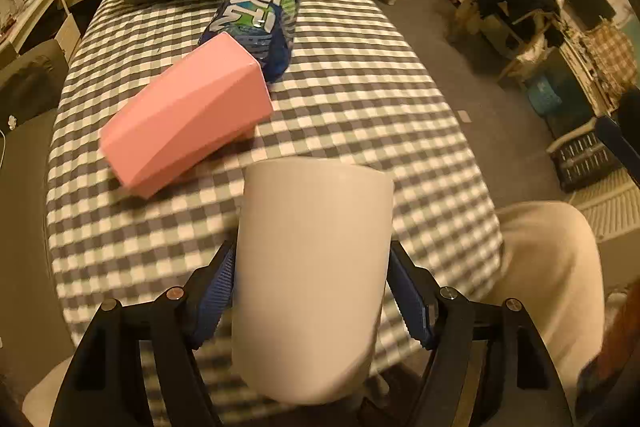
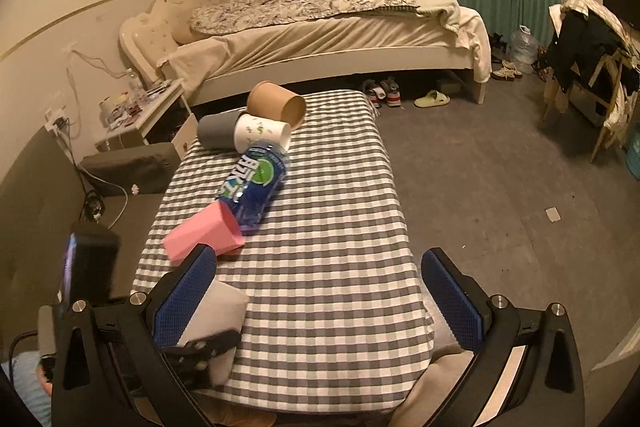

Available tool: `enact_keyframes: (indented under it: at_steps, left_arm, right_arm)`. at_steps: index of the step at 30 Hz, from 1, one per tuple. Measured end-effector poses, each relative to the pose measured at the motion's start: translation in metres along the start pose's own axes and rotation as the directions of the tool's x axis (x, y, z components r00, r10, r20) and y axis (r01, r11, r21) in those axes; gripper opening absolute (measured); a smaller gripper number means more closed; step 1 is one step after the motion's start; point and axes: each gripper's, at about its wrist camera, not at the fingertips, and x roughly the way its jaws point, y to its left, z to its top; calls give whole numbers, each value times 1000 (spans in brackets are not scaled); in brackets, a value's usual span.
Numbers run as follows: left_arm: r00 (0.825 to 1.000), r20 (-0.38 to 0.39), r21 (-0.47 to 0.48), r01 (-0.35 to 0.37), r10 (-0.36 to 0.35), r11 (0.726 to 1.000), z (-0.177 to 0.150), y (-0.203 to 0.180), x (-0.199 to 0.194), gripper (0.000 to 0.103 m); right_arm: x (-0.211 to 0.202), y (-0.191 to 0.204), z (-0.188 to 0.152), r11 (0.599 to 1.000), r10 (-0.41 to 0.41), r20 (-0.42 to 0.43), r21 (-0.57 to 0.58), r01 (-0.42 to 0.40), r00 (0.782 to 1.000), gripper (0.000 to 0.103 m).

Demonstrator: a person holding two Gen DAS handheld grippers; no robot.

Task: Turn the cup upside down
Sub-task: 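Lift the white cup with the left tool and carry it toward the right tool, then grasp the white cup with the right tool while the left tool opens and releases it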

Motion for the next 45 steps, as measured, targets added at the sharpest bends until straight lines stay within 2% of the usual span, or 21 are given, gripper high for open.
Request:
enact_keyframes:
  at_steps: [11, 16, 20, 23, 26, 28, 33, 36, 41, 45]
  left_arm:
    - [998, 59, -106, 42, -35, 993, 7, -4, 7, 75]
    - [998, 43, -86, 39, -36, 996, 0, 1, -2, 79]
    - [994, 104, -49, 26, -21, 998, -7, 4, -29, 87]
    - [988, 153, -29, 19, -15, 999, -11, 7, -53, 88]
    - [975, 222, -23, -6, 11, 1000, -18, 13, -77, 89]
    - [960, 277, -21, -43, 47, 999, -23, 20, -92, 91]
    - [897, 405, -59, -166, 175, 984, -46, 41, -114, 94]
    - [866, 438, -122, -210, 243, 970, -59, 52, -112, 95]
    - [838, 433, -244, -246, 332, 938, -80, 71, -91, 97]
    - [847, 395, -274, -260, 355, 926, -83, 81, -80, 97]
  right_arm:
    - [17, -9, 4, 999, -39, -28, 11, 40, 999, 103]
    - [12, -2, 5, 998, -55, -15, -2, 55, 998, 103]
    - [4, 5, 8, 998, -68, 4, -2, 68, 998, 103]
    - [-6, 10, 12, 997, -72, 28, 10, 72, 997, 103]
    - [-18, 17, 15, 997, -77, 60, 18, 76, 995, 103]
    - [-26, 24, 16, 997, -80, 83, 15, 79, 993, 103]
    - [-34, 42, 7, 995, -96, 115, -8, 97, 989, 103]
    - [-30, 51, -8, 993, -118, 116, -4, 119, 986, 103]
    - [-2, 64, -43, 991, -131, 38, -31, 132, 991, 103]
    - [28, 77, -73, 993, -104, -80, -61, 99, 991, 103]
